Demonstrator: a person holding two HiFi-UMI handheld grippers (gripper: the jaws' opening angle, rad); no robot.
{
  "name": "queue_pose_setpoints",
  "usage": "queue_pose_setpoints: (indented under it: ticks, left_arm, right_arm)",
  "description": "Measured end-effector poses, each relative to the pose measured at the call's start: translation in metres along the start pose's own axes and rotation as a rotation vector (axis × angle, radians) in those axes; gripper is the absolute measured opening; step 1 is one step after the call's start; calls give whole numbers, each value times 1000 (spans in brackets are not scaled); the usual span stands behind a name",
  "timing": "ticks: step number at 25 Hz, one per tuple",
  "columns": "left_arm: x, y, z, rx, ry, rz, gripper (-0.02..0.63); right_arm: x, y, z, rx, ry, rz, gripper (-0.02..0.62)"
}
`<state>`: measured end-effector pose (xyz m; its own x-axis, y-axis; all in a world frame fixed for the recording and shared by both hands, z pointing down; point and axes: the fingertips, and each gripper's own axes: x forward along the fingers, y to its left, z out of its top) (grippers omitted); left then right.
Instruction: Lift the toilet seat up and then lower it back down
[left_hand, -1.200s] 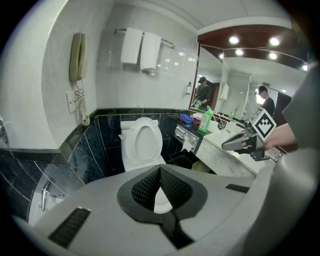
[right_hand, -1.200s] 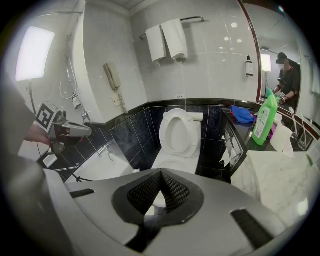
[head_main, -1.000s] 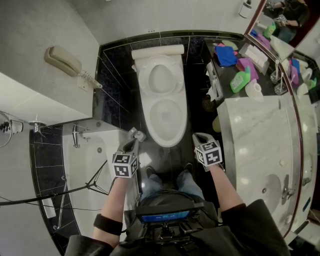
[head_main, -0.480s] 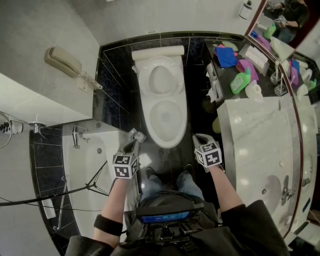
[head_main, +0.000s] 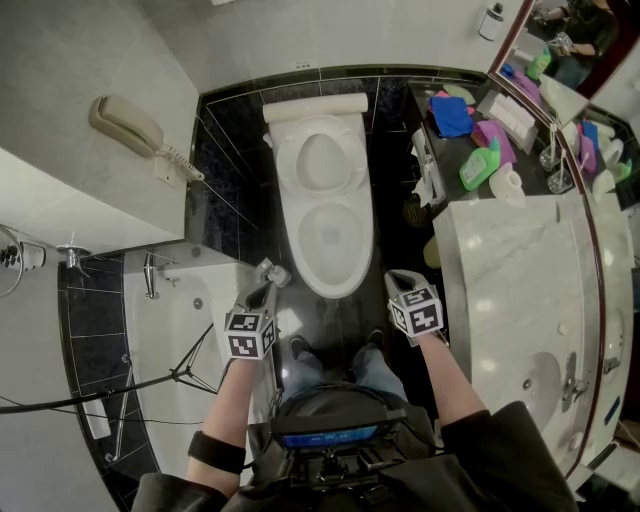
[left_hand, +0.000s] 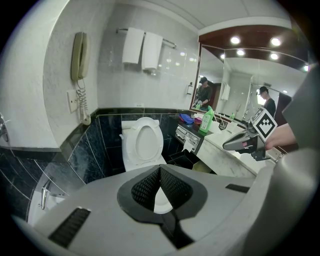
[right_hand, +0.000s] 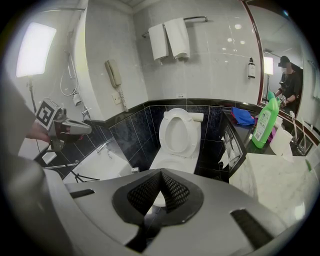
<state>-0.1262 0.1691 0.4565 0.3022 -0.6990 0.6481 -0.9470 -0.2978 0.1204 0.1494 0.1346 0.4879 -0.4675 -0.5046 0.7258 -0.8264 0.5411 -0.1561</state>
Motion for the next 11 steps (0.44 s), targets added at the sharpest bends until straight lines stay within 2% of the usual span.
queue_pose_setpoints:
  ticks: [11]
  left_arm:
    - [1,3,-2,-15,4,3,5]
  right_arm:
    - [2,1,1,-1,2,2,3]
